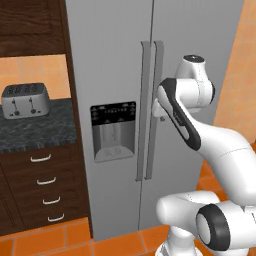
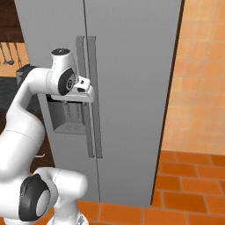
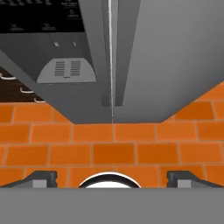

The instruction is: Take the strawberry from the fridge and place it on top of the pancake, located on the dining counter.

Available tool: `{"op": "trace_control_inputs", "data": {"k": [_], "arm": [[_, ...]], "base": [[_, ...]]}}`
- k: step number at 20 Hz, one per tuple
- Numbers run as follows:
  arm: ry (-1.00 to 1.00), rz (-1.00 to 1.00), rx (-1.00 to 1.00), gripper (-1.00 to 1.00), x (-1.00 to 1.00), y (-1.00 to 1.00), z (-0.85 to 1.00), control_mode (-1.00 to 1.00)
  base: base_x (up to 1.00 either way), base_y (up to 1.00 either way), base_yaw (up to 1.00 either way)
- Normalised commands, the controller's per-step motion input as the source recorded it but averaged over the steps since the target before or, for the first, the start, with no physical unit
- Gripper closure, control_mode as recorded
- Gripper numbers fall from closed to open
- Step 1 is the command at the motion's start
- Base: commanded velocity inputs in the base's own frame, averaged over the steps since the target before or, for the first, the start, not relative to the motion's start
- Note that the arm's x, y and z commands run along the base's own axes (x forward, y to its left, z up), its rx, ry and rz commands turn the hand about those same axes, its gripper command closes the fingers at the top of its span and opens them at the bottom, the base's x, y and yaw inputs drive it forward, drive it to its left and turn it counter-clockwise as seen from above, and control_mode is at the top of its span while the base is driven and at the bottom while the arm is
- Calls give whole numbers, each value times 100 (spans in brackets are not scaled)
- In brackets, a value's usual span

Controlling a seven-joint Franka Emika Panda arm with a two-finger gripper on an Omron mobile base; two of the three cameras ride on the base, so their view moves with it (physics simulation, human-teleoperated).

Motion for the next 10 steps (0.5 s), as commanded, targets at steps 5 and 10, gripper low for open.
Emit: {"op": "trace_control_inputs", "data": {"k": [5,10], "arm": [[-3,0,0,-100,3,0,-3,-100],[-27,7,5,-100,59,0,-17,-100]], "base": [[2,0,0],[0,0,0]]}}
